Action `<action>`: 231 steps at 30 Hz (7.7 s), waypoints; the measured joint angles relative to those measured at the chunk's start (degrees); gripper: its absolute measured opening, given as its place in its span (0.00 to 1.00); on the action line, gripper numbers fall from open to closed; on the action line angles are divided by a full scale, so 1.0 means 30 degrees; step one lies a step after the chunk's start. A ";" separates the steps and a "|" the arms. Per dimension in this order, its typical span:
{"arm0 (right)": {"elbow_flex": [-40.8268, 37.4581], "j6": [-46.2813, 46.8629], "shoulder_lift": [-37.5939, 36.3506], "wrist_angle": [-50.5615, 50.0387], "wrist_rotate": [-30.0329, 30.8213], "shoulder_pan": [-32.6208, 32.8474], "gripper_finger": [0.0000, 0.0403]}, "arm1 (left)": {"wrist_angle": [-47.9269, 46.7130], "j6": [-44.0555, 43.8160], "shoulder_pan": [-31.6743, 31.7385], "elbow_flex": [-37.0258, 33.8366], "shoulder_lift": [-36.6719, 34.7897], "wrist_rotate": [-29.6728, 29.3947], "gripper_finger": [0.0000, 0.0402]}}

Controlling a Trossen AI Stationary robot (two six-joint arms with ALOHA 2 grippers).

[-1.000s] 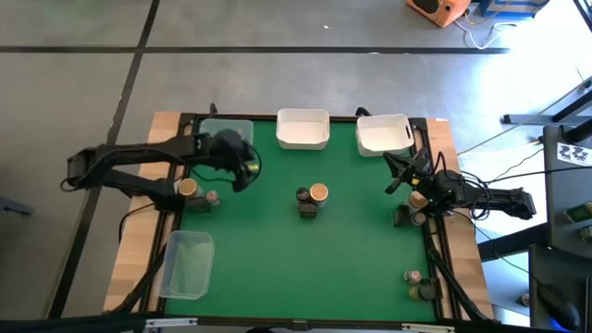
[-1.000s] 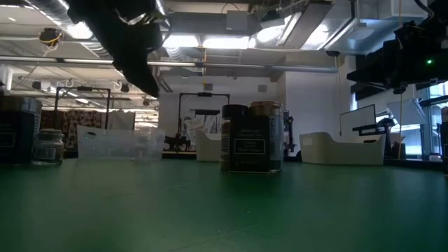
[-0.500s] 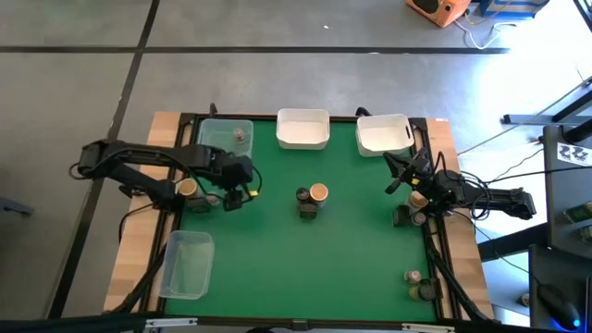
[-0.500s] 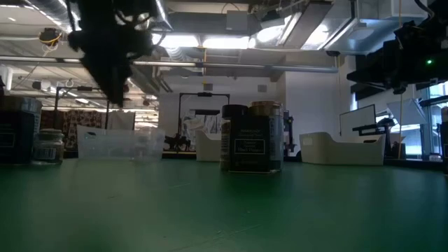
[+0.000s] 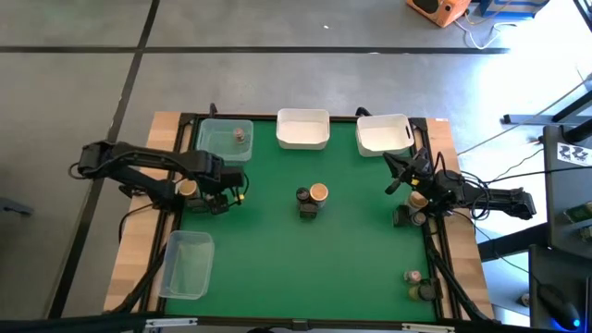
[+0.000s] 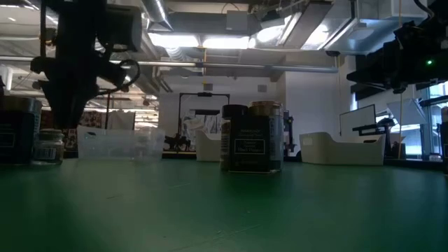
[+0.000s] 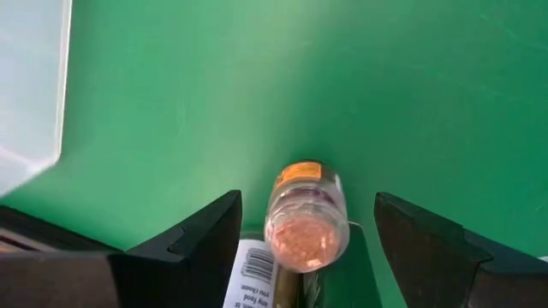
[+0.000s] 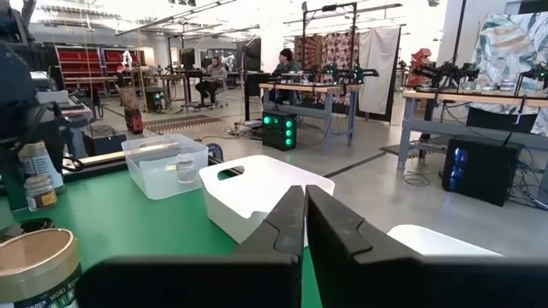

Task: Sort spices by type
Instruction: Put the top left small brown seasoning bottle into the top transparent bin, then put the middle big brown seasoning bottle into the white right bin

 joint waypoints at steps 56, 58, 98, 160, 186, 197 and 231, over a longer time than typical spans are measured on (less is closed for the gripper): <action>-0.0003 -0.0022 0.0000 -0.0009 0.0036 0.0000 0.04 | -0.1067 0.2147 0.5173 0.5262 -0.0015 -0.4546 0.42; 0.0000 -0.0022 0.0000 -0.0009 0.0036 -0.0001 0.04 | -0.0761 0.2440 0.6100 0.5255 -0.0015 -0.4561 0.42; -0.0003 -0.0022 0.0000 -0.0016 0.0007 0.0000 0.04 | 0.5800 0.3765 1.3340 0.3259 0.5126 -0.4656 0.43; 0.0341 0.0439 0.1626 0.1629 -1.0036 0.0007 0.01 | 1.6940 0.3123 0.1510 -0.0574 -0.1821 -0.2801 0.60; 0.8726 0.0886 1.8489 0.5735 -1.0073 -0.0007 0.16 | 2.0226 0.3404 -0.1100 -0.2002 -0.1807 -0.2791 0.60; 1.2607 0.1005 2.2963 0.1436 -1.1443 0.0007 0.84 | 2.0182 0.3390 -0.1086 -0.2002 -0.1811 -0.2805 0.60; 1.2718 0.1066 2.7658 0.2200 -1.2428 0.0007 0.91 | 2.0238 0.3395 -0.1064 -0.2002 -0.1807 -0.2812 0.60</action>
